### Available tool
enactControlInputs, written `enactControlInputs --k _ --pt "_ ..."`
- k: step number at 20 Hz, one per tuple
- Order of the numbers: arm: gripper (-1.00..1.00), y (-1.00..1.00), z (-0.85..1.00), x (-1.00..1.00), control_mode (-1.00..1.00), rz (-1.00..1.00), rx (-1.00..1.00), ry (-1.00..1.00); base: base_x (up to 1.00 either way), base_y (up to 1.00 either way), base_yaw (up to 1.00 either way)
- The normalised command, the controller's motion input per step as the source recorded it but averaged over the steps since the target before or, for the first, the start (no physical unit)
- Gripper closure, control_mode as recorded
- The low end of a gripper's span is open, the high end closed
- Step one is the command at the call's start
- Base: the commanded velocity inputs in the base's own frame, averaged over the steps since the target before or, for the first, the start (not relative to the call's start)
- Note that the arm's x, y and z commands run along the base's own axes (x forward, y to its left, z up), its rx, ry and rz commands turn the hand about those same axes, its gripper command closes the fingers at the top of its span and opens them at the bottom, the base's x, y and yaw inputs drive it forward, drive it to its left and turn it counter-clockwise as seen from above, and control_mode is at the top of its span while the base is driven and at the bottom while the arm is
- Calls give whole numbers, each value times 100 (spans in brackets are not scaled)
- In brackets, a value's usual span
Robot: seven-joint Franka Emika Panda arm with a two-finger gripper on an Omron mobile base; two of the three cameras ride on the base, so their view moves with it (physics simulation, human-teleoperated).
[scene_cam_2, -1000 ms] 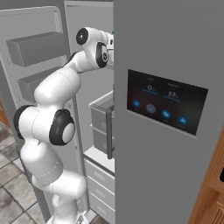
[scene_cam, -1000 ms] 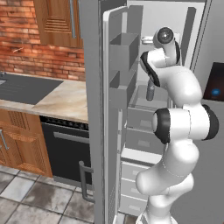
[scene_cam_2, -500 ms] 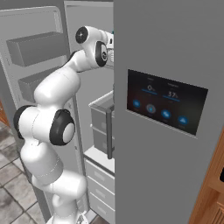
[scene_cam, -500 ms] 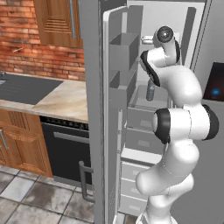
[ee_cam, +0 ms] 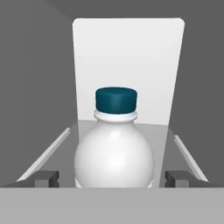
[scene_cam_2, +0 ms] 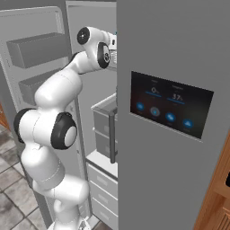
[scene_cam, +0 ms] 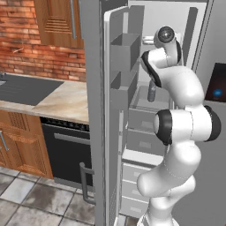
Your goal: Take the bottled waters from the counter and place them in the freezer to freeze. Close the freezer door after placing the bottles.
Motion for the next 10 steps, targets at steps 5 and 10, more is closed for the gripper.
enactControlInputs --k 5,10 --pt "-100 34 0 -4 -100 0 0 0 0 0 0" --pt "-100 31 0 -7 -100 0 0 0 0 0 0"
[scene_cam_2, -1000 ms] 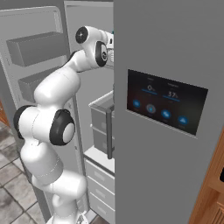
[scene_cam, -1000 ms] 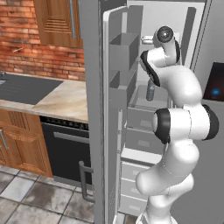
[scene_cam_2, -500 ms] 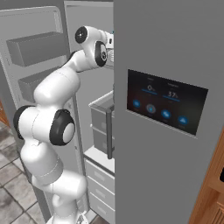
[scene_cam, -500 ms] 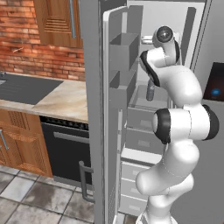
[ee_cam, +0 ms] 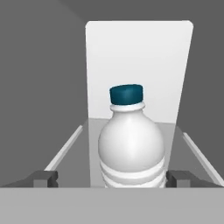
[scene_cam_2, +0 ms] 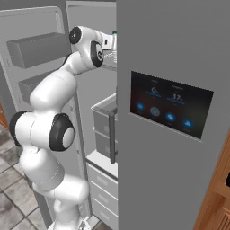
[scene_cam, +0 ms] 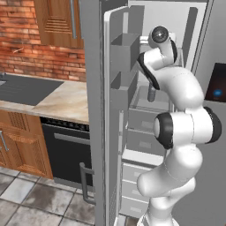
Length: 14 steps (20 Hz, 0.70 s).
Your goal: Take the bottled waters from the counter and place them in the freezer to freeze. Close the freezer door after placing the bottles.
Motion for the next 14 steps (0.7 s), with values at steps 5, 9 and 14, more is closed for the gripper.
enactControlInputs --k 5,9,14 --pt "-100 3 4 -27 -100 0 2 0 0 0 0" --pt "-100 0 1 -38 -100 0 8 0 0 0 0" --pt "-100 2 5 -26 -100 0 8 0 0 0 0"
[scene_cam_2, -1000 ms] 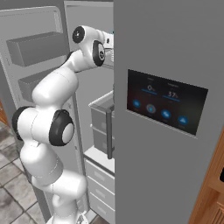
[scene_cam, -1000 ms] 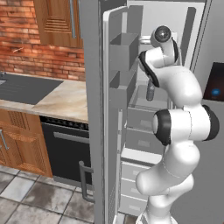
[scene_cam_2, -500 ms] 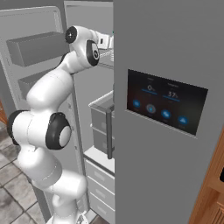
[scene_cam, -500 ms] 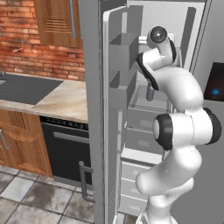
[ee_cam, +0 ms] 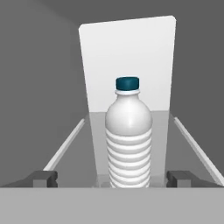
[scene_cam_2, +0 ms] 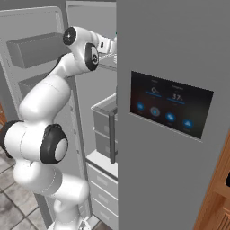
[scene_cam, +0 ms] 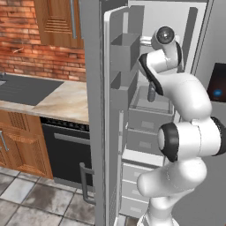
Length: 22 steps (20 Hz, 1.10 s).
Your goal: Take the bottled waters from the counter and place them in the freezer to freeze. Close the freezer door after placing the bottles.
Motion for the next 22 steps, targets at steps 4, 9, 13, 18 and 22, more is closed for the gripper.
enactControlInputs --k 4,9,13,18,22 --pt "-100 9 4 -20 -100 0 12 0 0 0 0" --pt "-100 14 15 -25 -100 1 11 0 0 0 0" --pt "-100 16 26 -35 -100 0 4 -1 0 0 0" --pt "-100 15 19 -46 -100 1 0 -1 0 0 0" --pt "-100 27 0 -65 -100 3 0 0 0 0 0"
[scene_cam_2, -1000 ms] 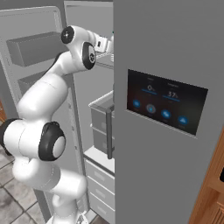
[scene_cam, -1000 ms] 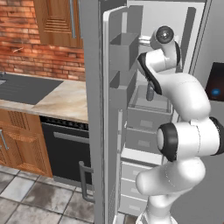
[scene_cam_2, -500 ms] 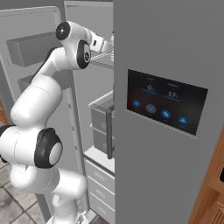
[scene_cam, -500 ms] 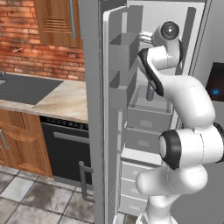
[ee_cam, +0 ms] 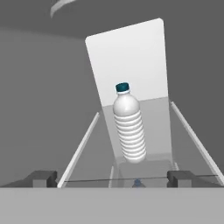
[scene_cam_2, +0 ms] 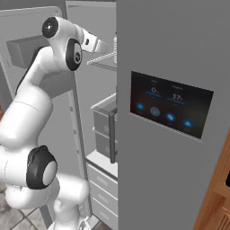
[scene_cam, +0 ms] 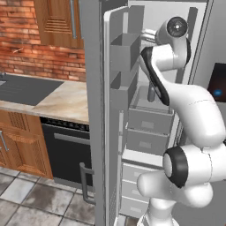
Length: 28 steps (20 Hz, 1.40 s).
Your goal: Take the bottled waters from the counter and place them in the freezer to freeze. Close the freezer door after placing the bottles.
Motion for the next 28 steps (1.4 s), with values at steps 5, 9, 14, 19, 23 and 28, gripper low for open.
enactControlInputs --k 5,9,14,19,23,28 --pt "-100 12 -6 -68 -100 3 0 -2 0 0 0" --pt "-100 0 -1 -63 -100 6 0 0 0 0 0" --pt "-100 0 -20 -74 -100 11 0 3 0 0 0" --pt "-100 0 -39 -87 -100 11 0 10 0 0 0" --pt "-100 6 -50 -88 -100 10 -8 21 0 0 0" --pt "-100 13 -74 -72 -100 7 -13 29 0 0 0"
